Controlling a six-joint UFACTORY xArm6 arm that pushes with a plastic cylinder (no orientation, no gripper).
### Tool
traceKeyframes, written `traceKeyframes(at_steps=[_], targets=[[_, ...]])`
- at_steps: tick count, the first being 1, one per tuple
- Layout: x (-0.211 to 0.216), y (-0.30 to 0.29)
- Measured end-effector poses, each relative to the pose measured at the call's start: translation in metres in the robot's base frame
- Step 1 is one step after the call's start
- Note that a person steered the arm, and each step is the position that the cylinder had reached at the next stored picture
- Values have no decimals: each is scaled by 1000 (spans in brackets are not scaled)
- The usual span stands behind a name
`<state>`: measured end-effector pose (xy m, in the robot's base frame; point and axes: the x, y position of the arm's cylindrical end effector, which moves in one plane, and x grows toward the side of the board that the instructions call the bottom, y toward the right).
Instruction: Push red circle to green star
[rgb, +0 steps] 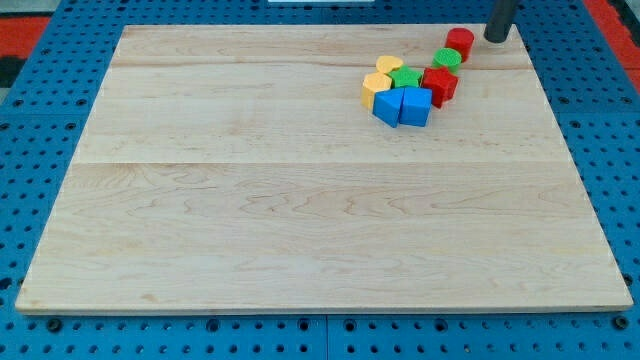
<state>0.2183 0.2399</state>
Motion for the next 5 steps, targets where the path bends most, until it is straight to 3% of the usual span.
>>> traceKeyframes(at_steps=[2,5], targets=[[0,-41],[11,-49]])
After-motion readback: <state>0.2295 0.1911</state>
